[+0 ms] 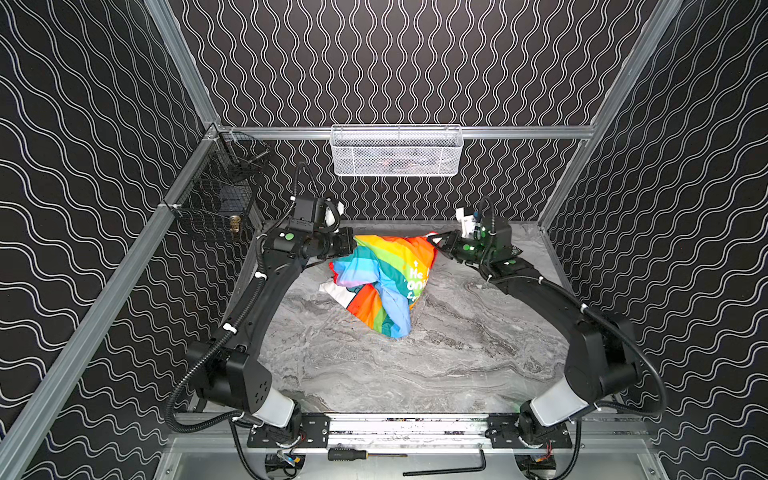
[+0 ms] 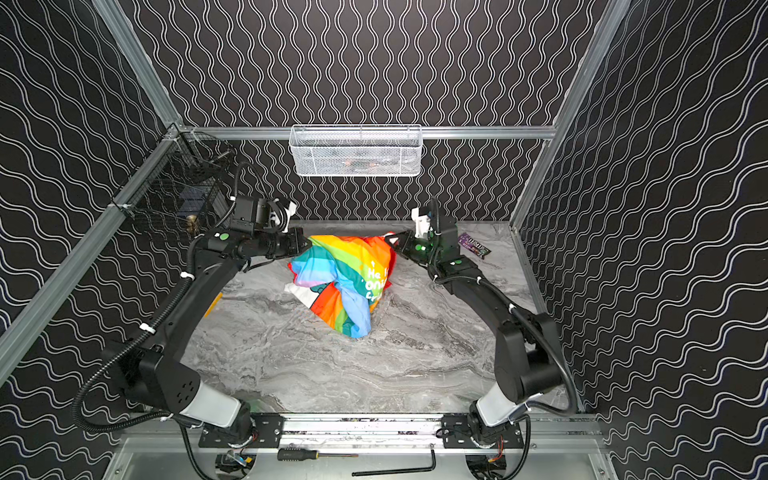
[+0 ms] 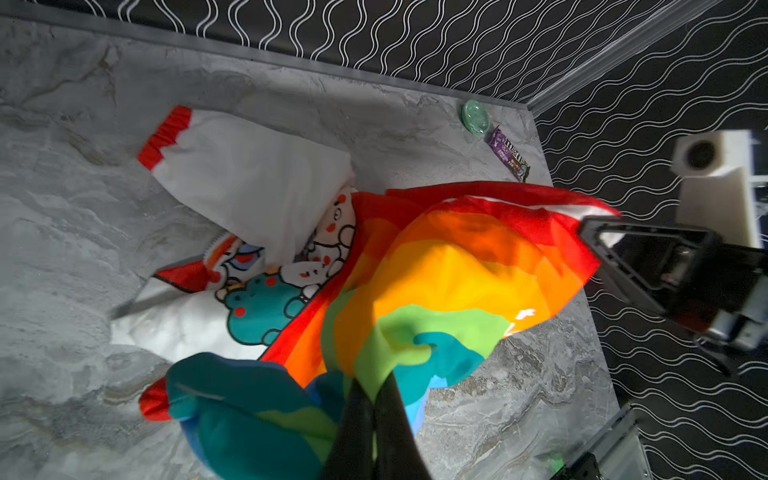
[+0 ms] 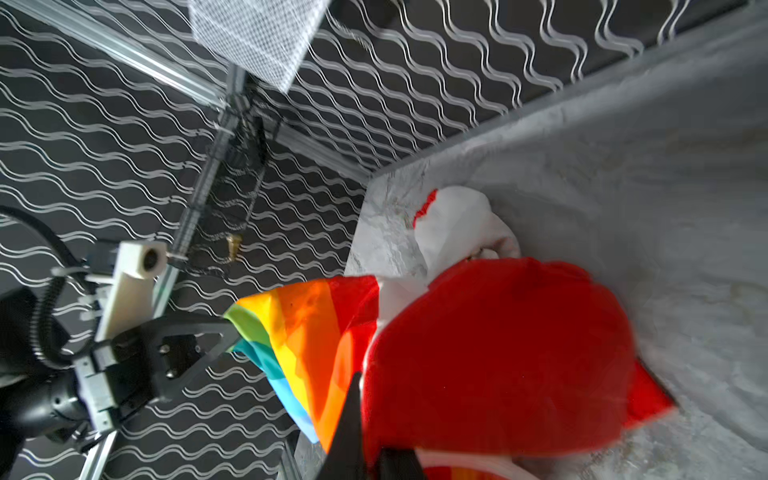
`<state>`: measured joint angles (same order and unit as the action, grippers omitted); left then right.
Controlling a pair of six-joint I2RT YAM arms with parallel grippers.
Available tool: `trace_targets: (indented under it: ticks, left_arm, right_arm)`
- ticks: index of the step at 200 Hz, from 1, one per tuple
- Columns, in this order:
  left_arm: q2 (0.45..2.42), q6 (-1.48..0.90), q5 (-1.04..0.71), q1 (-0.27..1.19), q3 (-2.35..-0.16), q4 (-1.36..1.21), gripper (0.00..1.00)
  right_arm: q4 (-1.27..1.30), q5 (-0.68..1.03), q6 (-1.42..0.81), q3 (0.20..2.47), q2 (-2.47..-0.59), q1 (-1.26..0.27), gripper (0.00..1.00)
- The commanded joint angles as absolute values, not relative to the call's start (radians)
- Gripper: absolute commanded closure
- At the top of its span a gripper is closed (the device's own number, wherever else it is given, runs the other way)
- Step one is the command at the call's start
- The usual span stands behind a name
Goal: Zip up the jacket
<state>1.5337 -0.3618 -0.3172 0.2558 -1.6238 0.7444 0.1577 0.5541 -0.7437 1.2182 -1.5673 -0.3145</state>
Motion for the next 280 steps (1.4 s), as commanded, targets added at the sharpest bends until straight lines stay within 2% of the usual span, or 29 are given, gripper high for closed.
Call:
trace_targets:
  ticks: [1,36,66,91,129,154,208,238,280]
  left_arm:
    - [1.544,-0.286,-0.293,0.264,-1.686,0.795,1.0]
    - [1.556,-0.23,-0.308,0.308,-1.767,0.827,1.0]
    - [1.565,-0.173,-0.301,0.429,-1.83,0.82,1.0]
    - [1.56,-0.173,-0.375,0.499,-1.856,0.757,1.0]
    - [1.553,-0.239,-0.446,0.521,-1.867,0.66,1.0]
    - [1.535,-0.28,-0.457,0.521,-1.794,0.601,1.0]
    - [1.499,-0.3,-0.284,0.515,-1.577,0.578,1.0]
    - [1.497,-0.319,-0.165,0.497,-1.5,0.599,1.0]
    - [1.479,-0.385,-0.034,0.418,-1.37,0.63,1.0]
  right_arm:
    - [0.097,0.527,-0.702,1.254,-1.511,-0.29,1.0]
    - [0.033,0.523,-0.671,1.309,-1.405,-0.234,1.0]
    - [-0.023,0.517,-0.629,1.358,-1.327,-0.206,1.0]
    - [-0.07,0.52,-0.607,1.39,-1.279,-0.175,1.0]
    - [-0.13,0.554,-0.594,1.431,-1.236,-0.102,1.0]
    - [-0.182,0.595,-0.585,1.467,-1.249,-0.079,1.0]
    - [-0.114,0.696,-0.658,1.343,-1.33,-0.098,1.0]
    - [-0.095,0.656,-0.655,1.268,-1.384,-0.18,0.99]
    - [-0.144,0.546,-0.613,1.305,-1.542,-0.358,0.94]
